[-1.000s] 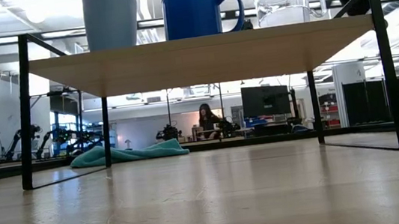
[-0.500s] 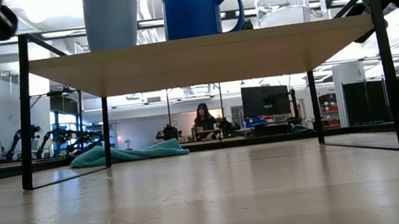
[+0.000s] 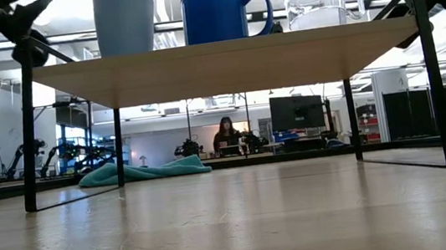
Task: Stack small to large cups/mugs on shelf
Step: Return to Home Position
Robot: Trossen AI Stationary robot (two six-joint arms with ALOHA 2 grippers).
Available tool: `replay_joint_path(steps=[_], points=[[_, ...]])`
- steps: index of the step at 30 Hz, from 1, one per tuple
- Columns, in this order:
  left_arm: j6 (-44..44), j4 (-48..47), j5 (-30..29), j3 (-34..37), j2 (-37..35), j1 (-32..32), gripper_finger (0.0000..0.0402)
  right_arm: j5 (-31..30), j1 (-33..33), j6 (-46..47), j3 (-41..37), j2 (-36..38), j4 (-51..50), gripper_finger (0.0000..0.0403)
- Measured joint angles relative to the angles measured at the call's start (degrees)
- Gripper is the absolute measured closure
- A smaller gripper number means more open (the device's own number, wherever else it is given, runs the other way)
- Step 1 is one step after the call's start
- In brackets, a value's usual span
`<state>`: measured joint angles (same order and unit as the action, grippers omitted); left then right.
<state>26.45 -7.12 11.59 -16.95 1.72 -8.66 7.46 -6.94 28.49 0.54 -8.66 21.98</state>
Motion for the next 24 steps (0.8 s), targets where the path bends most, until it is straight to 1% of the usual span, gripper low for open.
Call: replay_joint_path(steps=[5, 9, 16, 20, 24], points=[[1.3, 11.6, 2.1, 6.6, 0.0, 0.0, 0.0338, 0.0, 0.0, 0.1, 0.0, 0.0, 0.0, 0.0349], [1.9, 16.6, 3.1, 10.8, 0.0, 0.0, 0.0338, 0.0, 0.0, 0.3, 0.0, 0.0, -0.4, 0.0349], [3.4, 23.3, 3.2, 16.2, 0.0, 0.0, 0.0338, 0.0, 0.0, 0.4, 0.0, 0.0, -0.5, 0.0349], [3.3, 24.3, 3.8, 16.5, 0.0, 0.0, 0.0338, -0.4, 0.0, 0.4, 0.0, -0.2, -0.8, 0.0349], [3.2, 24.2, 6.1, 16.5, 0.1, 0.0, 0.0338, -2.8, 0.0, 0.1, 0.0, -0.2, -1.7, 0.0349]])
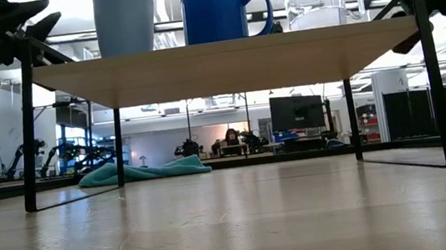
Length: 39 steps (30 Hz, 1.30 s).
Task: Stack small to large cups/mugs on shelf
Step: Return to Home Position
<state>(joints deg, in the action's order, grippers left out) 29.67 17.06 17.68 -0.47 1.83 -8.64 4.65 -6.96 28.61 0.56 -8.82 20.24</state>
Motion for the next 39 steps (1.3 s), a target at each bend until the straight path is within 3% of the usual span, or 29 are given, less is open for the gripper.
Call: replay_joint_path(steps=[8, 39], points=[[-0.2, 0.0, 0.1, 0.0, 0.3, 0.0, 0.0338, -3.9, 0.0, -0.1, 0.0, -0.6, -4.2, 0.0349], [-0.1, 0.0, 0.1, 0.2, 0.4, 0.0, 0.0338, -3.8, 0.0, 1.0, 0.0, -1.8, -4.2, 0.0349]])
